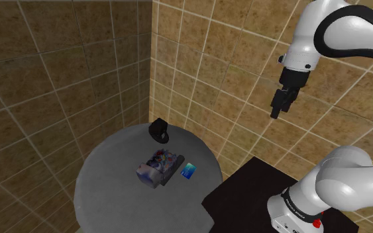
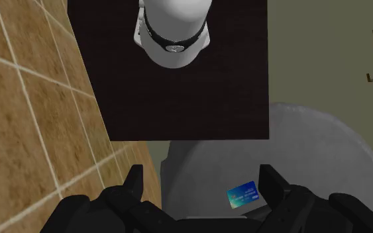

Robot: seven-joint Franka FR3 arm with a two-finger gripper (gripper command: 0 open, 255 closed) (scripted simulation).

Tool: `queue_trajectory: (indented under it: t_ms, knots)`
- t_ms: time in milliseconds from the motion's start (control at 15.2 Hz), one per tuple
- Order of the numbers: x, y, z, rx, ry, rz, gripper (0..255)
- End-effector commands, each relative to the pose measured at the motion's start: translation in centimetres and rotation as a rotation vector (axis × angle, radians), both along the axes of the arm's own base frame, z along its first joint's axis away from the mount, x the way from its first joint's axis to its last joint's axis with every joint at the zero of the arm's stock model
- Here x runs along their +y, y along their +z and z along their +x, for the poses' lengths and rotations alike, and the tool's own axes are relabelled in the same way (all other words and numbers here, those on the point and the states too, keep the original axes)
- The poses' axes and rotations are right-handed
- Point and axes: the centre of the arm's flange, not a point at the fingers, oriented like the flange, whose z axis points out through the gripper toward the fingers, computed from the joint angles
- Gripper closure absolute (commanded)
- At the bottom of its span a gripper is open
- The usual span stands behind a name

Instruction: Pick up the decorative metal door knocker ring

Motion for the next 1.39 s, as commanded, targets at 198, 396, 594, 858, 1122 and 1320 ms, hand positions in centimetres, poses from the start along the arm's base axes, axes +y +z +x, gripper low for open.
queue_trajectory:
  t_ms: [198,396,594,858,1122,1320]
  knots:
    - [1.7,-2.0,2.9,-0.007,0.006,-0.006,0]
    - [3.4,-4.0,5.8,-0.014,0.011,-0.013,0]
    - [5.1,-6.0,8.7,-0.021,0.017,-0.019,0]
    - [7.4,-8.6,12.6,-0.03,0.025,-0.028,0]
    - [9.7,-11.3,16.5,-0.039,0.032,-0.036,0]
    - [11.5,-13.2,19.4,-0.046,0.038,-0.043,0]
